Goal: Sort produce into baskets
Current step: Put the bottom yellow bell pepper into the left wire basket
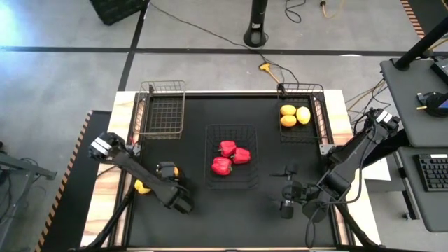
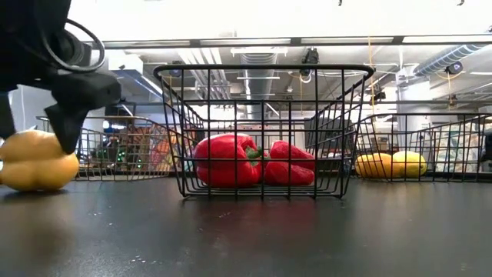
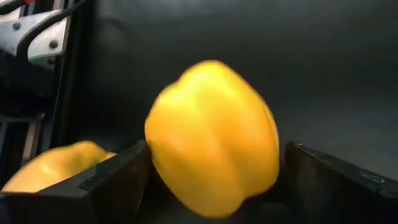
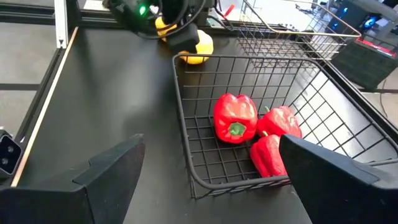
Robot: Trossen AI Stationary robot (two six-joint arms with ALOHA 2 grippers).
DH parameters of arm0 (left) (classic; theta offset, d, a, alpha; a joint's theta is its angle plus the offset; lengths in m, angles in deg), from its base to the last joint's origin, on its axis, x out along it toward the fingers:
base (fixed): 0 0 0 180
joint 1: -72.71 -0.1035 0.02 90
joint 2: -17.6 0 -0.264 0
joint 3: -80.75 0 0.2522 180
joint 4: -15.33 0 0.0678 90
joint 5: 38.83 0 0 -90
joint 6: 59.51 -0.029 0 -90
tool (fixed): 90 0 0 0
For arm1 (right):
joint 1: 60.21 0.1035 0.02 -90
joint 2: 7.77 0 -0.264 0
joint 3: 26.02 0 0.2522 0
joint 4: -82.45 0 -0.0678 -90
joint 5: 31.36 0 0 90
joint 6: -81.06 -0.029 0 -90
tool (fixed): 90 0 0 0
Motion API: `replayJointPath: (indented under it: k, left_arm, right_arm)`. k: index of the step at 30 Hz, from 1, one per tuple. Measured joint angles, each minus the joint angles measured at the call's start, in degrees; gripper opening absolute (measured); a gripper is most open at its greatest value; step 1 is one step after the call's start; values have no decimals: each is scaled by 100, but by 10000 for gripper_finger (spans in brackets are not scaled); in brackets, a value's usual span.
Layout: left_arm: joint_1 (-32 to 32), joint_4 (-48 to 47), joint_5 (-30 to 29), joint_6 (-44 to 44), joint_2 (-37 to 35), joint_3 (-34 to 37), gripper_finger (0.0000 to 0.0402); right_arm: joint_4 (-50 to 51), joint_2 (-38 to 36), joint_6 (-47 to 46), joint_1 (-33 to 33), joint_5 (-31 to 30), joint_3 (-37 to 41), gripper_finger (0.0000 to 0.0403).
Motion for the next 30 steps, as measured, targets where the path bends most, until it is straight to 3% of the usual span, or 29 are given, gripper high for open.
replayJointPath:
  k: [10, 16, 30]
  left_arm:
    - [-71, 420, -247, 505, -938, 773, 351]
    - [-80, 1019, -292, 563, -862, 1054, 351]
    - [-243, 1194, -875, 854, -587, 1123, 351]
  right_arm:
    - [2, 0, 6, 0, 132, 0, 364]
    - [4, 0, 6, 0, 132, 0, 364]
    - [-32, 0, -9, 0, 132, 0, 364]
